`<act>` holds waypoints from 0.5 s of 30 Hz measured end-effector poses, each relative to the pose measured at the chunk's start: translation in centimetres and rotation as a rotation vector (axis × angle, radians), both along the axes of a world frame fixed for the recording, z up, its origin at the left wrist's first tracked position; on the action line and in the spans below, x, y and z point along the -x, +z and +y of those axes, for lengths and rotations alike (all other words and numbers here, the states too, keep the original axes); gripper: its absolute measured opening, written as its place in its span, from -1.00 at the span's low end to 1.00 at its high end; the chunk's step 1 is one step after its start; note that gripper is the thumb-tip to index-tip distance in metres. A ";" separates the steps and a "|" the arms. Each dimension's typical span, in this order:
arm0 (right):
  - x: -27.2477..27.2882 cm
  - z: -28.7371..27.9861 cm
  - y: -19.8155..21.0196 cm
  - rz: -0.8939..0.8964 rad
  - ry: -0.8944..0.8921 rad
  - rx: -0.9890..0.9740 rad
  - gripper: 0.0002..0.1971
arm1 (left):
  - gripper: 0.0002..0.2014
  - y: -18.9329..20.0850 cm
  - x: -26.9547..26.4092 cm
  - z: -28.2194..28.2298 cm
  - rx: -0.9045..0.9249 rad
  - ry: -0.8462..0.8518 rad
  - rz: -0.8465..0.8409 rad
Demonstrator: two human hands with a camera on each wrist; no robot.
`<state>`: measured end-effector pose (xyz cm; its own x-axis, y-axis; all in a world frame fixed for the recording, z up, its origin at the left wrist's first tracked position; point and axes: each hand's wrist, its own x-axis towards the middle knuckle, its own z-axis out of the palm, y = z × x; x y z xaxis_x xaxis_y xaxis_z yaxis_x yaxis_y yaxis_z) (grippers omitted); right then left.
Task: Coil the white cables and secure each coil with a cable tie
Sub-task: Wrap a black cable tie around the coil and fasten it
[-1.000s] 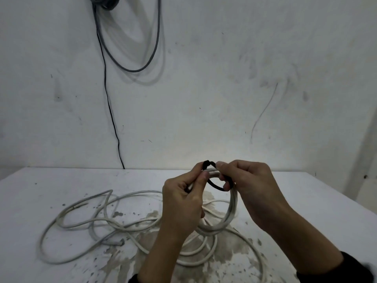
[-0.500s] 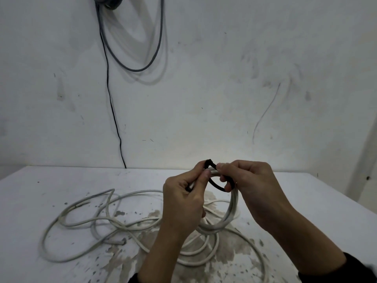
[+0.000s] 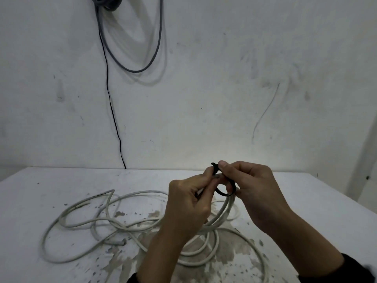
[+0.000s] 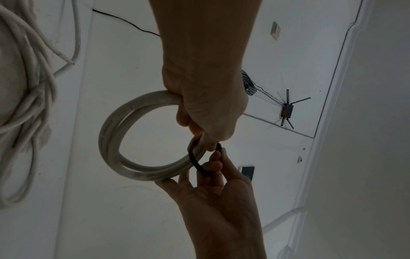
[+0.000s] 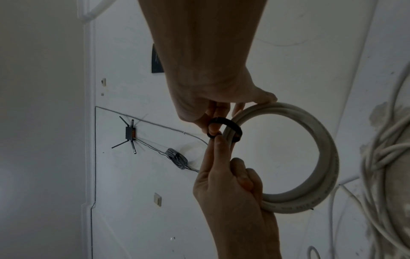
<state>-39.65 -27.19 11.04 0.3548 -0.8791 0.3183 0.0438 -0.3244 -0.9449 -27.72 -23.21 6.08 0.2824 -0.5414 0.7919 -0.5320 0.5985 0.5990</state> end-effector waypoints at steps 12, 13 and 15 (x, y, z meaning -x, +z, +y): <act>0.6 -0.8 3.1 0.272 0.066 -0.111 -0.97 | -0.72 1.2 -1.4 1.4 -0.195 -0.227 0.115; 0.7 -1.0 3.4 0.310 0.080 -0.125 -0.96 | -0.73 1.2 -1.3 1.5 -0.203 -0.234 0.100; 0.8 -1.2 3.9 0.411 0.127 -0.153 -0.94 | -0.73 1.1 -1.3 1.5 -0.213 -0.244 0.075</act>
